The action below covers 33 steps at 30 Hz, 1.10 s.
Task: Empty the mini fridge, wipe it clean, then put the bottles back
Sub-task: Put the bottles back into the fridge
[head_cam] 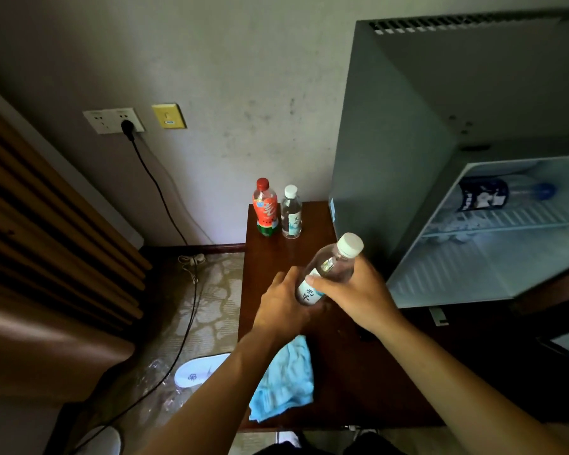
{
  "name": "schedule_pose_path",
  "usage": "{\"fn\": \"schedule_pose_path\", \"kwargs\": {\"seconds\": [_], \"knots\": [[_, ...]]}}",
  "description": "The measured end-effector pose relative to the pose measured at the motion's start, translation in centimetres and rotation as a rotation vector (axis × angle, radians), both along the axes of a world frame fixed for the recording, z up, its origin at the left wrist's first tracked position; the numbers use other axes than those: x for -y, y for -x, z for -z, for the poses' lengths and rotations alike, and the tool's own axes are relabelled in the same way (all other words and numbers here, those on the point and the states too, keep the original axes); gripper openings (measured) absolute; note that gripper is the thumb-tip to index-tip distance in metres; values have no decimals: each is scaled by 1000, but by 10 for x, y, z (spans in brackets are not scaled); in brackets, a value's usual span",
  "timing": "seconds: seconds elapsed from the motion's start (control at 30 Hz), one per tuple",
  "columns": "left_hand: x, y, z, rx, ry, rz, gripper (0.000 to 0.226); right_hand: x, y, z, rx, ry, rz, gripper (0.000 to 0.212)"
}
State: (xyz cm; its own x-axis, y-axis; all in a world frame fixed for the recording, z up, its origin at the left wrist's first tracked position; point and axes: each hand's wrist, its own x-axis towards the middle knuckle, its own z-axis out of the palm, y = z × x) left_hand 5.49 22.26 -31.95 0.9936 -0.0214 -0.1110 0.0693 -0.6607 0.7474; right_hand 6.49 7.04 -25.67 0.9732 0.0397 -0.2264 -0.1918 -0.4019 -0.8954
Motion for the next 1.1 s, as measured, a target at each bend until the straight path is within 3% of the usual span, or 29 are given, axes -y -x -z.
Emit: {"fn": "schedule_pose_path", "kwargs": {"seconds": [0.6,0.73,0.87,1.1], "knots": [[113,-4,6,-19,-180,263,73,127,37,6,86,85,216,53],[126,-9,5,-15,-160,193,68,162,26,7,88,141,256,50],[137,-9,7,48,-236,45,42,190,16,19,38,192,243,49],[140,-19,-1,-24,-373,-127,57,215,-9,54,10,328,144,49]]}}
